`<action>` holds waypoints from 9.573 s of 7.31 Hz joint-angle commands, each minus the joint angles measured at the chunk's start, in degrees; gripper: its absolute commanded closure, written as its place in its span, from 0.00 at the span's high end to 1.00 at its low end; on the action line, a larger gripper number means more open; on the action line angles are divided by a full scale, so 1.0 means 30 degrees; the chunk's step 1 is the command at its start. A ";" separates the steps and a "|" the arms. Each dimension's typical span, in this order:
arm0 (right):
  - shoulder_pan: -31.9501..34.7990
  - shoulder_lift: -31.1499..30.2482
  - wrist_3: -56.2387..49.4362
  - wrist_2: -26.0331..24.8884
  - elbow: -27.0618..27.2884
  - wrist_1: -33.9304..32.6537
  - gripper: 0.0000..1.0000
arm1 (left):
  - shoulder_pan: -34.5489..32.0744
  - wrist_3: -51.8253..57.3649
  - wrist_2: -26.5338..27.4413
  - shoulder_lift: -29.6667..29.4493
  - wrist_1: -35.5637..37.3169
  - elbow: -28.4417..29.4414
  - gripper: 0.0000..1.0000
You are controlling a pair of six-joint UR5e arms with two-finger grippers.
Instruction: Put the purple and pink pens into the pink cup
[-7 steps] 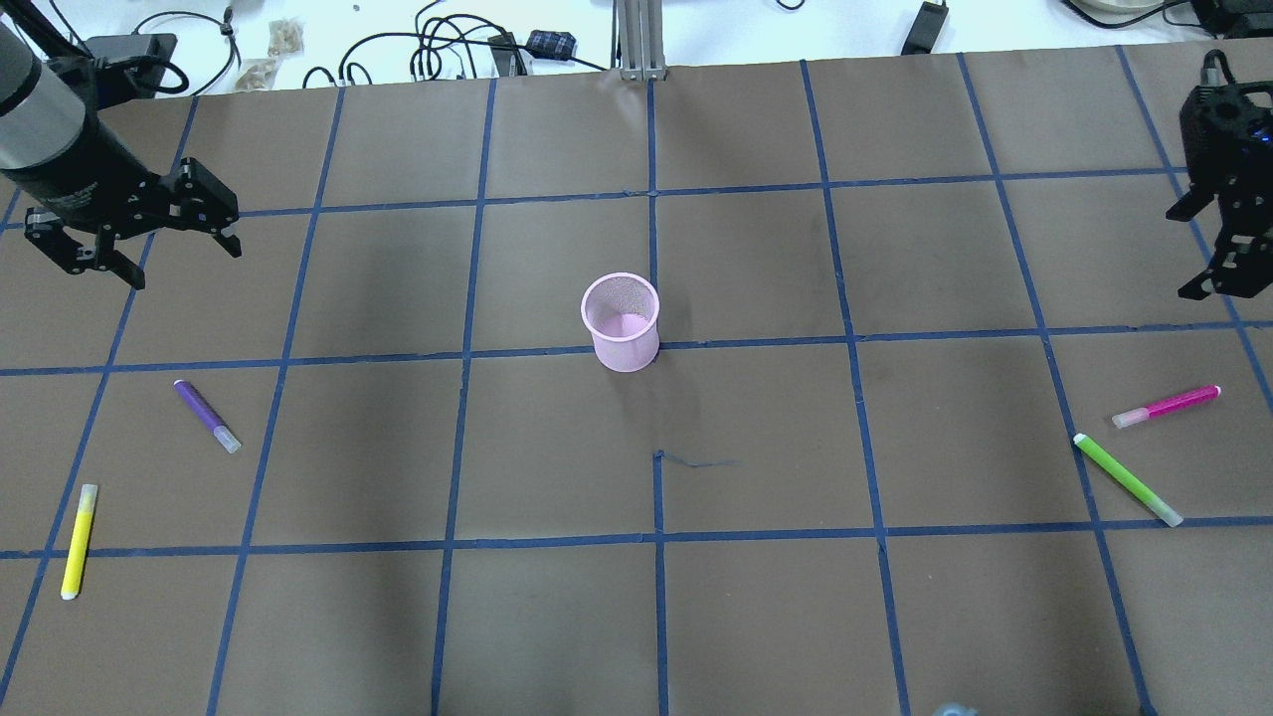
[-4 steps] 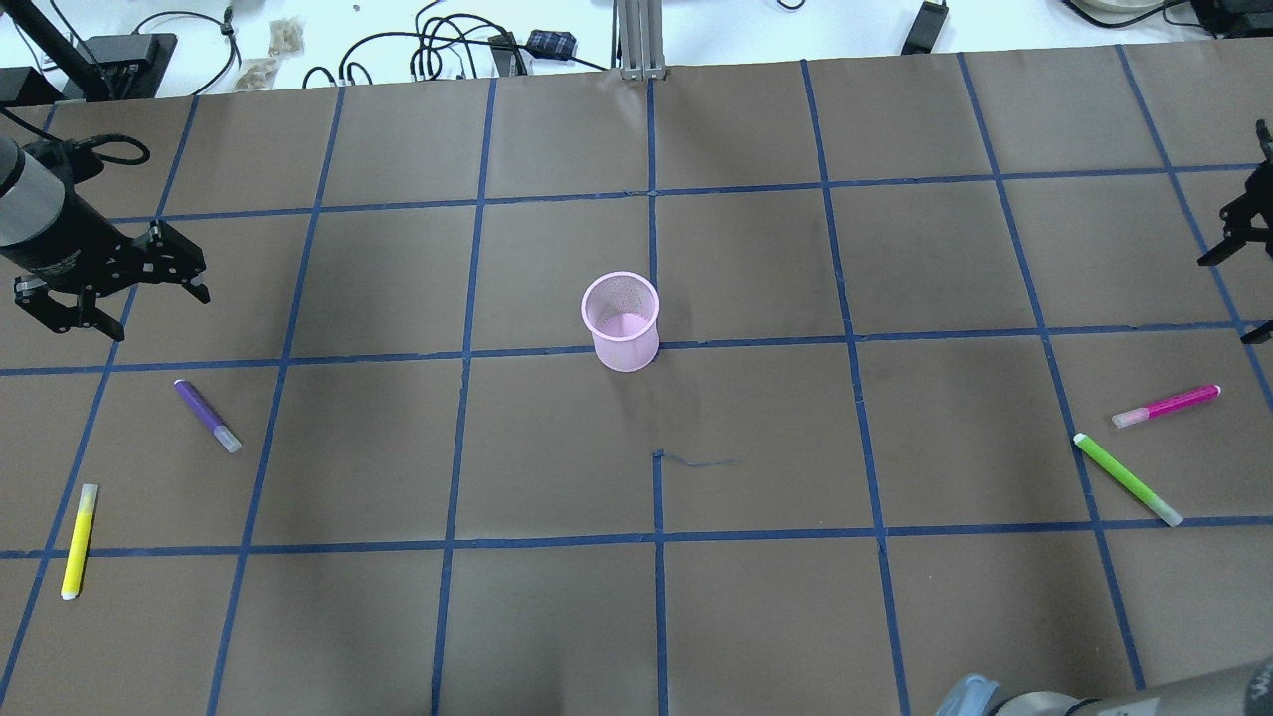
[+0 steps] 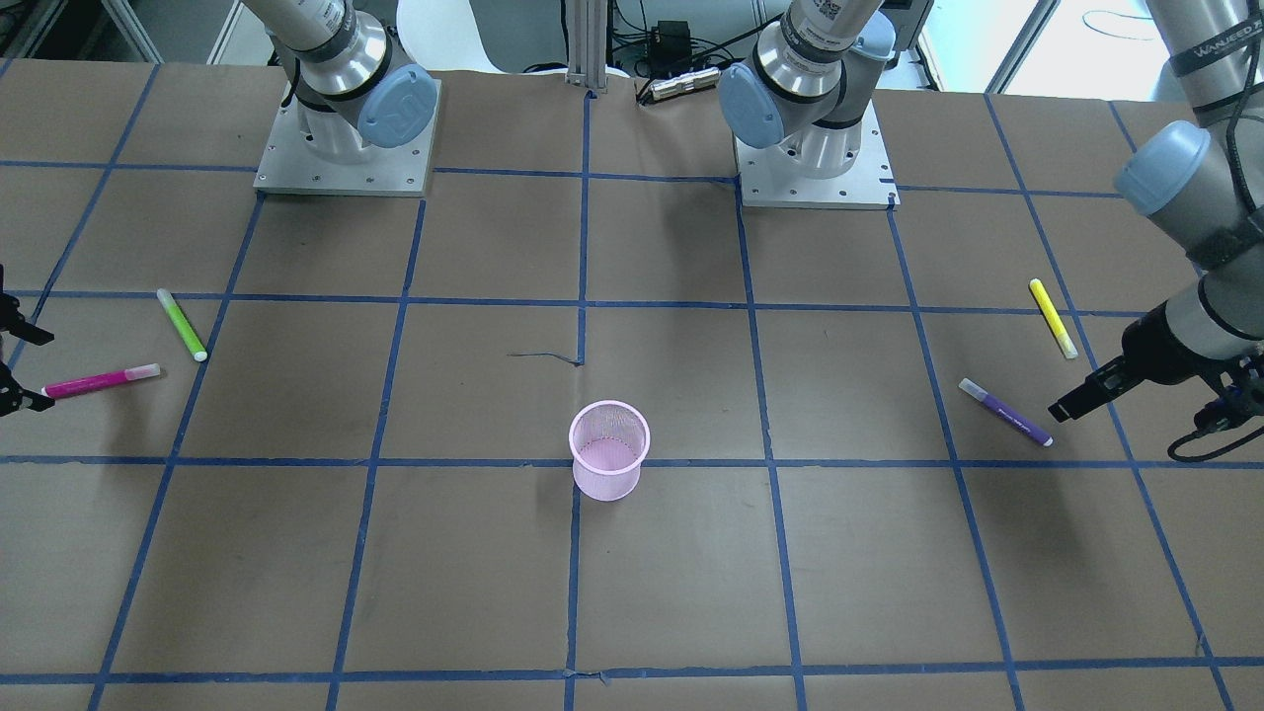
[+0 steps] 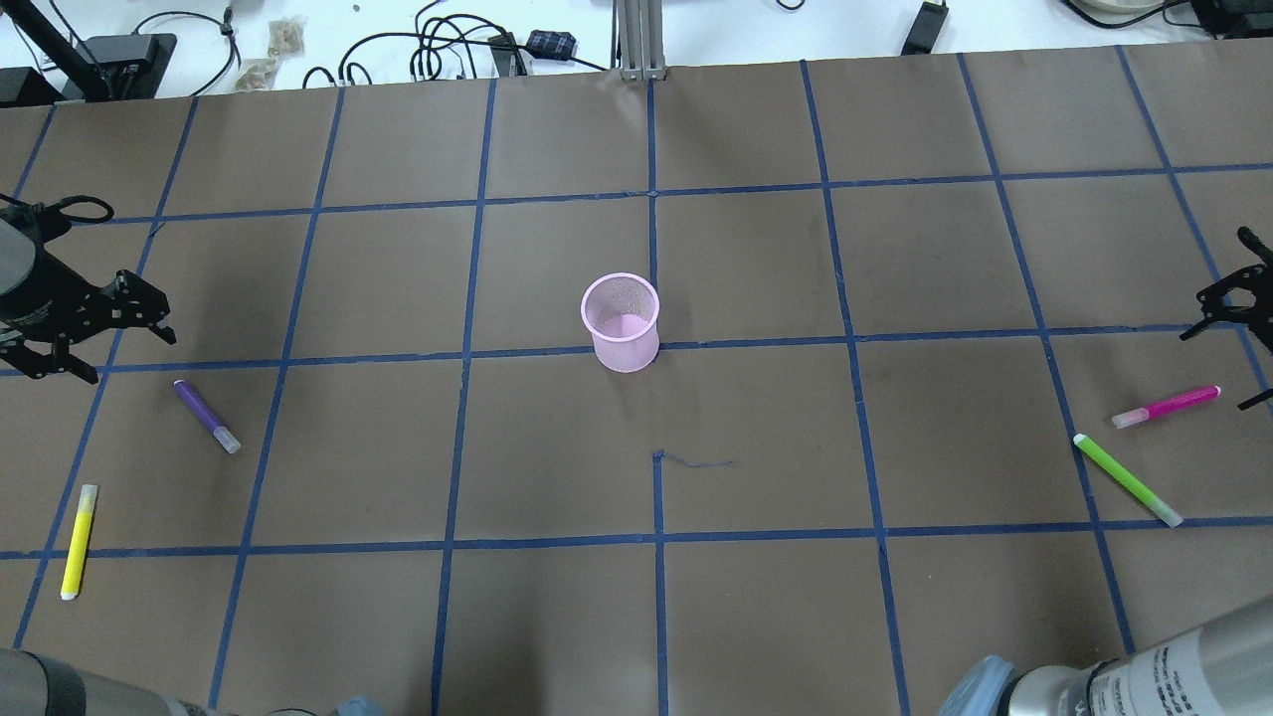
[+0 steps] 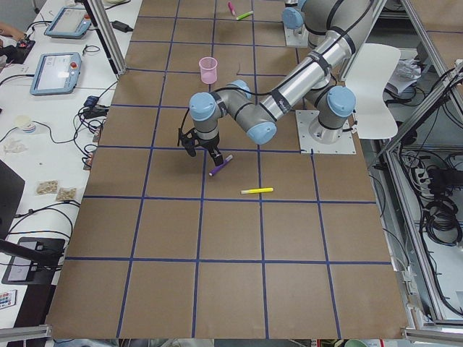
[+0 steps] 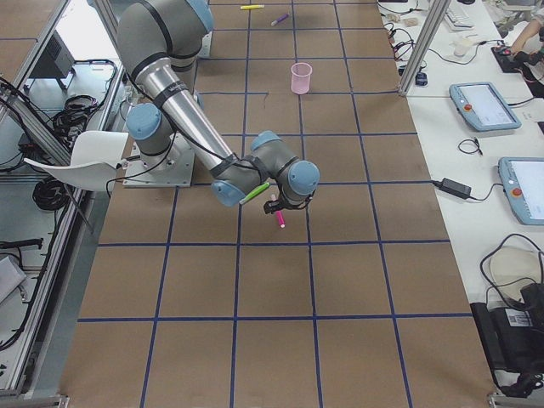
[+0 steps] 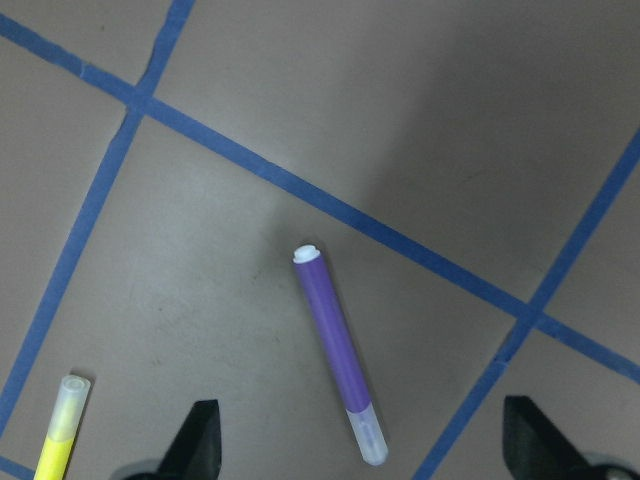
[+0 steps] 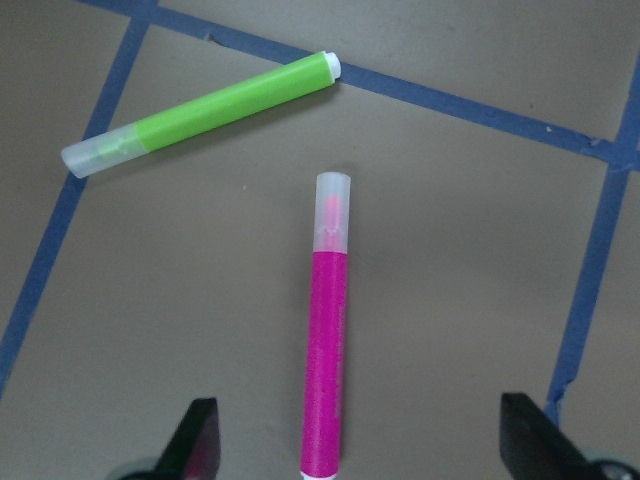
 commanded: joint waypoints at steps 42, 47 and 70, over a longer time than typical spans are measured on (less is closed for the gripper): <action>2.6486 0.1325 2.8298 -1.3176 -0.3286 -0.4821 0.60 | -0.5976 -0.3517 0.0028 0.1111 0.2832 0.1426 0.00; 2.4535 -0.0745 2.8268 -1.1980 -0.3491 -0.5085 0.93 | -0.8872 -0.6933 0.0029 0.1610 0.4236 0.1427 0.00; 1.6496 -0.7961 5.3815 -0.2833 -0.3170 0.3967 1.00 | -1.9543 -1.6614 0.5331 -0.1058 1.3323 -0.0859 0.62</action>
